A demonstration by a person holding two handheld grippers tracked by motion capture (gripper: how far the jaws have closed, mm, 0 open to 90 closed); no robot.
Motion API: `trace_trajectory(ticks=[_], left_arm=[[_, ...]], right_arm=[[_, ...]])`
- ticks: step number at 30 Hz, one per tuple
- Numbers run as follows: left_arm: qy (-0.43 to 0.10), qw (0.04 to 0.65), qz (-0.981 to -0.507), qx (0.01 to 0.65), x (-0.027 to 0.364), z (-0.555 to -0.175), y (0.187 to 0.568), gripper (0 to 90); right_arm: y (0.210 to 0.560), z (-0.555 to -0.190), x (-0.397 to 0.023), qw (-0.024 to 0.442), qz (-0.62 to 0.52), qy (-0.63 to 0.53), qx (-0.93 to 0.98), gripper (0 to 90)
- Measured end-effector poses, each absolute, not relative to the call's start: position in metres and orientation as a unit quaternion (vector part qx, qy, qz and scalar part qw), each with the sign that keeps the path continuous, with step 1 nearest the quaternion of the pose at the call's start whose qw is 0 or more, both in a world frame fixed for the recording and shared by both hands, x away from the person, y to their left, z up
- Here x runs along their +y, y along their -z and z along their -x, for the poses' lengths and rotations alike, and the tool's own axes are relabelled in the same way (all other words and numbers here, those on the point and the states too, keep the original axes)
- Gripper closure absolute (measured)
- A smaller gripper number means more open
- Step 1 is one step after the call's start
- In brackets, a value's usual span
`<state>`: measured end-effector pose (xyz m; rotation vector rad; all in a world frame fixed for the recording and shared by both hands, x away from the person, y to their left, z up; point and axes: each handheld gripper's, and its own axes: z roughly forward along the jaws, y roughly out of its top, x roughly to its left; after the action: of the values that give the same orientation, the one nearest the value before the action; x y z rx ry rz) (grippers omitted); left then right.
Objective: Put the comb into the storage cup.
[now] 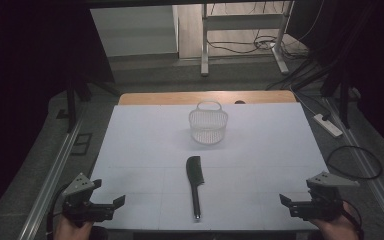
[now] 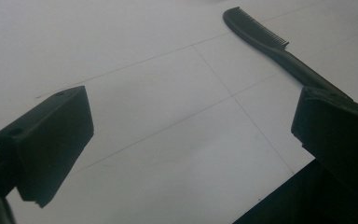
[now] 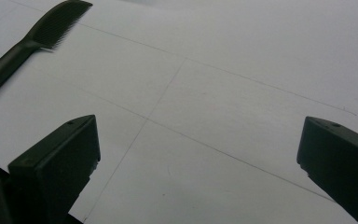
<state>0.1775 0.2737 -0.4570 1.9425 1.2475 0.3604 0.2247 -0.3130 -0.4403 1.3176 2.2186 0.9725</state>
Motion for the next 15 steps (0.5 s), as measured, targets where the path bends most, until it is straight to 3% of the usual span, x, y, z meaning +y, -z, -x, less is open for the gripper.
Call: trace_trajectory(ticks=[15], left_arm=[[-0.129, 0.404, -0.772, 0.473, 0.2656, -0.1840, 0.4536, 0.0]], right_arm=[[0.4406, -0.2253, -0.3126, 0.189, -0.469, -0.345, 0.791, 0.0]])
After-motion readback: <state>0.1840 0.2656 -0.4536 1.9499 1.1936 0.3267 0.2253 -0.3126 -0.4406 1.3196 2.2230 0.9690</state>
